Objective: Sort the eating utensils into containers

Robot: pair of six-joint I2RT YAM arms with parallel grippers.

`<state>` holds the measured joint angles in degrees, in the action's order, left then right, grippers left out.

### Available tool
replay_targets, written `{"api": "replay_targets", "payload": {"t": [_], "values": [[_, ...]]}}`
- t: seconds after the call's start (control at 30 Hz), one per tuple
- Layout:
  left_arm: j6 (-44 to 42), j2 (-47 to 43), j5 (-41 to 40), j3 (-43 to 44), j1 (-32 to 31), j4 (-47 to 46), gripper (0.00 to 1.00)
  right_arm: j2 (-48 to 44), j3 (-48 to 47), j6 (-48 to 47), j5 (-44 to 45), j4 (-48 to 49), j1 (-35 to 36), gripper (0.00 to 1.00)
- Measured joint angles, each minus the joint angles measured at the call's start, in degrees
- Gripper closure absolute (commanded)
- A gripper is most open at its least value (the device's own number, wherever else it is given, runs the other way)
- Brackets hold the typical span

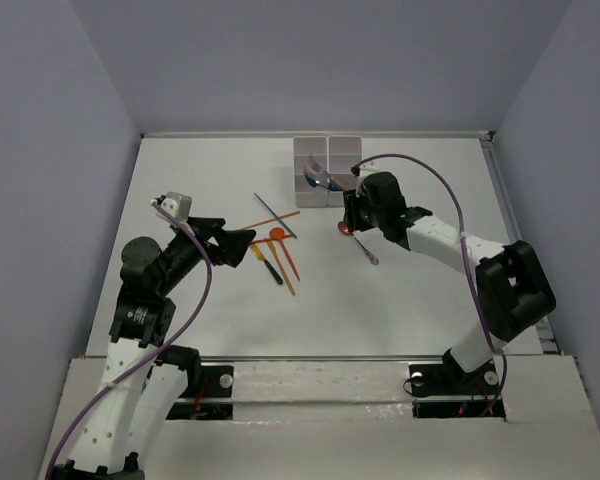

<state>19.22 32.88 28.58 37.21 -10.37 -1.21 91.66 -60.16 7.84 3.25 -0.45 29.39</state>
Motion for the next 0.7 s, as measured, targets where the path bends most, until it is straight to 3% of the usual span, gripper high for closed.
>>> {"api": "replay_targets", "payload": {"t": [0.23,0.43,0.7], "values": [[0.20,-0.24,0.39,0.00,0.00,-0.20,0.01,4.92,-3.08,-0.11,-1.57,-14.43,0.00,0.48],[0.17,-0.85,0.59,0.00,-0.55,-0.24,0.01,11.50,-7.02,-0.52,-2.05,-18.12,0.00,0.50],[0.17,-1.29,0.63,0.00,-1.92,-0.22,0.01,16.57,-12.02,-2.25,-0.48,-21.24,-0.04,0.61]]}}
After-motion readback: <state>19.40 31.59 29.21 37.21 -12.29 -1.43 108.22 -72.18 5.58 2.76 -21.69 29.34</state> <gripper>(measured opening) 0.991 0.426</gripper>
